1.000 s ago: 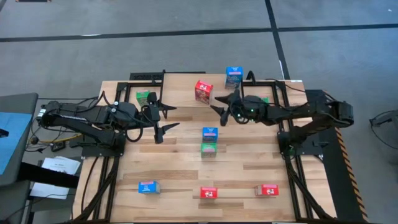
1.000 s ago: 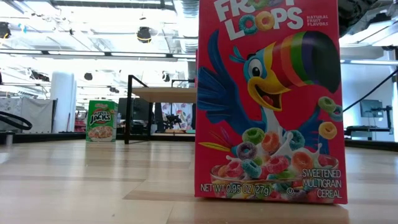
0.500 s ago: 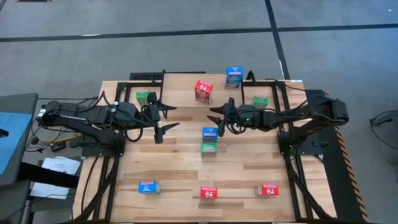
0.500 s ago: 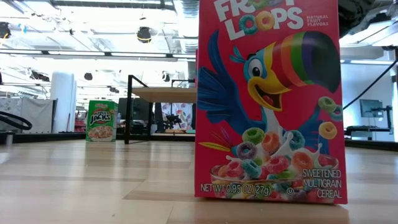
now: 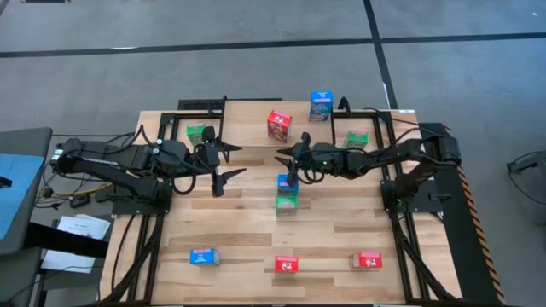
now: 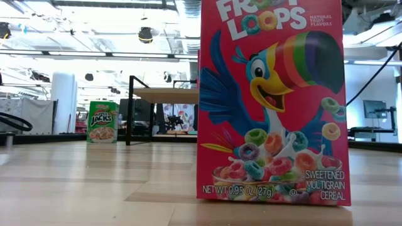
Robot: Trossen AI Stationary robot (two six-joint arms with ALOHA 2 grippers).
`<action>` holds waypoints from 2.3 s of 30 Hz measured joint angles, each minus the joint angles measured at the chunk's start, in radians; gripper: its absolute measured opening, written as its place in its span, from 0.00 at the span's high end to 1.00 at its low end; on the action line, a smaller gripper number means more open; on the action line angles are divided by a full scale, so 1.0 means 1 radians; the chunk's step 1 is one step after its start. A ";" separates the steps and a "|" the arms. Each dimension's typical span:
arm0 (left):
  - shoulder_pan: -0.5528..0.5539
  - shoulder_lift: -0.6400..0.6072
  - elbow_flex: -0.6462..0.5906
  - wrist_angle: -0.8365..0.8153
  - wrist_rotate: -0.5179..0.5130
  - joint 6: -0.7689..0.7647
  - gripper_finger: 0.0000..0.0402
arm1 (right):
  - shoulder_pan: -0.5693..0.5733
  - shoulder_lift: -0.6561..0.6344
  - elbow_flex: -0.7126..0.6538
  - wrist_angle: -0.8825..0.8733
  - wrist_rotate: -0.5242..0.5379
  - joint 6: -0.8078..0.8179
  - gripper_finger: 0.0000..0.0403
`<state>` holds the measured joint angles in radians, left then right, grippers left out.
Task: Stack cereal on shelf
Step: Put the top red cereal box on the shelf
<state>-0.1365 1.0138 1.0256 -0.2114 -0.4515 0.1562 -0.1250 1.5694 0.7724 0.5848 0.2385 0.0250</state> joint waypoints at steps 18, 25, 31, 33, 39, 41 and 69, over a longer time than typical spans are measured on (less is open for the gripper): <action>0.000 0.000 0.000 0.000 0.000 -0.001 0.32 | -0.084 0.073 0.044 -0.005 0.084 0.001 0.67; 0.000 0.000 0.000 0.000 -0.001 -0.002 0.32 | -0.114 0.072 0.044 -0.009 0.086 0.001 0.67; 0.000 0.000 0.000 0.000 -0.001 0.007 0.32 | -0.134 0.072 0.044 -0.009 0.086 0.004 0.67; 0.000 0.000 0.000 0.000 -0.001 0.007 0.32 | -0.141 0.072 0.044 -0.008 0.086 0.004 0.67; 0.000 0.000 0.000 0.000 -0.001 0.008 0.32 | -0.160 0.072 0.044 0.002 0.081 0.005 0.67; 0.000 0.000 0.000 0.000 -0.001 0.008 0.32 | -0.161 0.072 0.044 -0.002 0.081 0.017 0.67; 0.000 0.000 0.000 0.000 -0.001 0.009 0.32 | -0.146 0.071 0.044 0.045 0.079 0.101 0.67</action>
<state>-0.1365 1.0138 1.0256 -0.2115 -0.4526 0.1647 -0.2710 1.6405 0.8162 0.6296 0.3172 0.1259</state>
